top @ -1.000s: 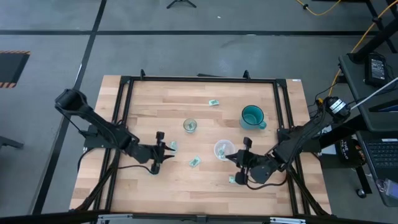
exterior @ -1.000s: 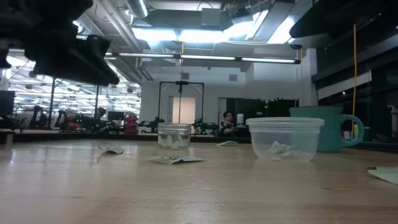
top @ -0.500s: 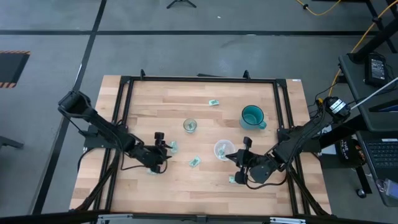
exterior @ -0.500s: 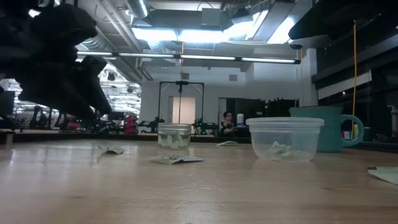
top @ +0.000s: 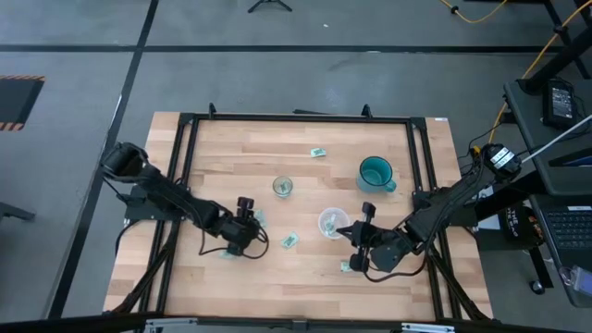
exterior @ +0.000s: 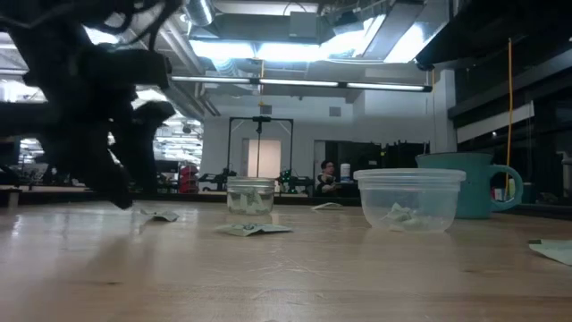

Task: Pick and place Stevia / Truvia into bins
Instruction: Put the stevia packet into the transparent glass container

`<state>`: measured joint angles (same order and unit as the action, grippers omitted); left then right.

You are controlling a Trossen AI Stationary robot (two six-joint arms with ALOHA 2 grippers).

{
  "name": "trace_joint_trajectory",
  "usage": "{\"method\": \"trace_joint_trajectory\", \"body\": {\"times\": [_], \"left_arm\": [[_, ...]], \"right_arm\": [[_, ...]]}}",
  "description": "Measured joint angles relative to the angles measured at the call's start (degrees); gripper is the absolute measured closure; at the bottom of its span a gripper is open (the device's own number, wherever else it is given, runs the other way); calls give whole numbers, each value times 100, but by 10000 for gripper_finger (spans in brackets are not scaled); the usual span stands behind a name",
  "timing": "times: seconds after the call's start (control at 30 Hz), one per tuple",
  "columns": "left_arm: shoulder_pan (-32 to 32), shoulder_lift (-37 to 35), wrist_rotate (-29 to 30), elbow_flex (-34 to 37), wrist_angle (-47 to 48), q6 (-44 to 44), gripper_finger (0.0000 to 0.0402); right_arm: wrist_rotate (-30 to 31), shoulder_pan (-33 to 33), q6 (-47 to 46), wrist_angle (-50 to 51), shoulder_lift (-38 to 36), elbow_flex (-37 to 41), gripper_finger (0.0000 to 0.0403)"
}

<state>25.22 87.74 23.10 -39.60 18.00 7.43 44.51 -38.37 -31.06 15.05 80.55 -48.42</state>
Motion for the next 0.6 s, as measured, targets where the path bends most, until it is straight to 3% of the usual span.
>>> {"method": "trace_joint_trajectory", "body": {"times": [0.6], "left_arm": [[-548, 208, -748, -109, 175, -58, 219]], "right_arm": [[-4, -2, -3, 68, 0, 0, 389]]}}
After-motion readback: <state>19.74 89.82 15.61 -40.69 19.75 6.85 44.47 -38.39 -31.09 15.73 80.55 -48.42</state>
